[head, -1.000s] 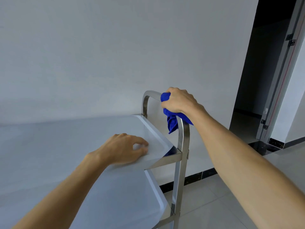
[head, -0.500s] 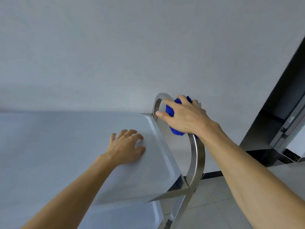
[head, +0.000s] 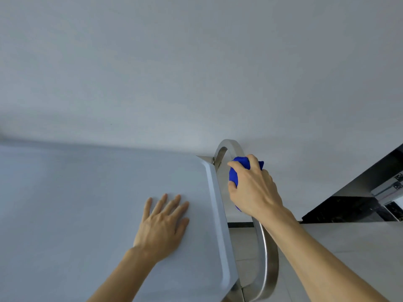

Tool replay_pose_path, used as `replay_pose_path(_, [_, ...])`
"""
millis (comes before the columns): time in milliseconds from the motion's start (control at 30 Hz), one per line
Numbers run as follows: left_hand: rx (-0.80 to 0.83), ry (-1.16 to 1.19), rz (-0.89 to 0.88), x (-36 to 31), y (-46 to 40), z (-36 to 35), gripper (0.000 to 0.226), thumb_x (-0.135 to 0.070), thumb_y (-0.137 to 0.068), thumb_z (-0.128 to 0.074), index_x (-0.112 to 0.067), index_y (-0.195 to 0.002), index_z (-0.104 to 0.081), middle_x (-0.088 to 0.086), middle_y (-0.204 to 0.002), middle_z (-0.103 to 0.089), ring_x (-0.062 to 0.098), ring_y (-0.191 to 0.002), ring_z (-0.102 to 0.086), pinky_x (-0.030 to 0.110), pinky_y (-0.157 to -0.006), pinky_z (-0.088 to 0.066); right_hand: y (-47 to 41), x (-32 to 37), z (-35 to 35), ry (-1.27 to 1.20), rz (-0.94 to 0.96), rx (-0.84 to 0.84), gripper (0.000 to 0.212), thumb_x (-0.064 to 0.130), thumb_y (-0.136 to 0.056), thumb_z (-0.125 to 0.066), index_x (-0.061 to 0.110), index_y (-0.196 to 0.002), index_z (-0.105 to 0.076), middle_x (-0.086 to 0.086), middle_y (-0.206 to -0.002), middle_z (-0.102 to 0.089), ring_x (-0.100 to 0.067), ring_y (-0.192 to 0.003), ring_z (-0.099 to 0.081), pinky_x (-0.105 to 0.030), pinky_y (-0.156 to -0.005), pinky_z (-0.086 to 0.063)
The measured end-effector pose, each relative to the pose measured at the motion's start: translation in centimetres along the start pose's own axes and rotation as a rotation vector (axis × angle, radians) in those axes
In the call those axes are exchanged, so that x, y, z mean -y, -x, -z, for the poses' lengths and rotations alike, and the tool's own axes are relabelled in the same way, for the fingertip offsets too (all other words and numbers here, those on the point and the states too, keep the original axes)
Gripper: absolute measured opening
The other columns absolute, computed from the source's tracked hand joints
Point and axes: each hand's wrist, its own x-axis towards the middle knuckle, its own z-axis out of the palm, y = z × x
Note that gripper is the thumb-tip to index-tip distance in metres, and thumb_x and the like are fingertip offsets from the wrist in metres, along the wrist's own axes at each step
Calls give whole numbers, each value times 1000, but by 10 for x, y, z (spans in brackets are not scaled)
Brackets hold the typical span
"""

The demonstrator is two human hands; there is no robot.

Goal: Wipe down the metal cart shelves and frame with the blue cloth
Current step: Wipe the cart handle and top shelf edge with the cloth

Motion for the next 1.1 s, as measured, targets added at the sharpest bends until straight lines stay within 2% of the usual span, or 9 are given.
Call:
replay_pose_path(67, [-14,-18,-16,0,4,1,57,-54,-96,-17,-37,-144,-43,-11,-154,-38,23,-147,-29,47,-120,-3,-15,2,-1,-5,-15,18,45,27,-95,-53,29,-138,-42,-6,-143,-30,-29,-82,-42,-33,-68,-39])
replay_pose_path(167, [-51,-35,-26,-3,8,5,51,-48,-96,-29,-31,-134,-58,-6,-142,-56,27,-137,-46,51,-112,-17,-35,2,-3,-21,-32,25,41,28,-93,-54,30,-134,-46,-7,-138,-35,-31,-76,-42,-33,-67,-39])
replay_pose_path(367, [-88,-33,-49,-4,6,3,52,-45,-96,-31,-26,-135,-59,-2,-144,-54,30,-138,-44,56,-112,-23,-67,5,-4,-67,-49,47,29,28,-92,-54,29,-121,-53,-7,-128,-40,-33,-73,-47,-32,-67,-40])
replay_pose_path(533, [-168,0,-59,-2,3,-7,55,-46,-100,-22,-26,-135,-59,0,-145,-53,31,-138,-44,59,-112,-26,-106,8,-8,-69,-81,74,26,31,-92,-53,29,-118,-56,-8,-119,-45,-32,-78,-45,-33,-71,-39])
replay_pose_path(700, [-299,-11,-87,2,0,-20,48,-44,-97,-34,-25,-130,-64,2,-142,-56,32,-133,-49,61,-111,-29,-134,10,-10,-52,-129,143,29,28,-92,-52,31,-120,-57,-8,-120,-48,-31,-84,-40,-33,-74,-36])
replay_pose_path(800, [-311,-39,-97,3,0,-22,47,-43,-95,-38,-25,-131,-63,2,-143,-54,32,-135,-48,61,-111,-29,-121,10,-8,-64,-90,94,32,30,-92,-51,32,-124,-53,-8,-127,-45,-33,-81,-45,-32,-73,-38])
replay_pose_path(900, [-304,-26,-91,2,0,-21,48,-43,-97,-34,-25,-131,-63,2,-144,-54,32,-135,-48,61,-110,-30,-77,6,-4,-94,-24,6,38,34,-90,-55,36,-128,-48,-4,-137,-37,-35,-81,-53,-36,-71,-47])
replay_pose_path(1000, [-321,-20,-95,3,0,-23,49,-44,-98,-31,-25,-131,-63,2,-144,-54,33,-134,-48,62,-110,-30,-24,3,-2,-4,30,-24,53,35,-83,-65,37,-132,-46,-1,-144,-31,-31,-90,-57,-39,-68,-53])
replay_pose_path(1100, [-341,-34,-96,3,0,-24,46,-43,-95,-40,-26,-131,-63,2,-144,-54,33,-136,-46,62,-109,-30,-9,1,-5,14,31,-45,53,31,-86,-65,35,-135,-46,0,-150,-29,-30,-104,-56,-40,-69,-56])
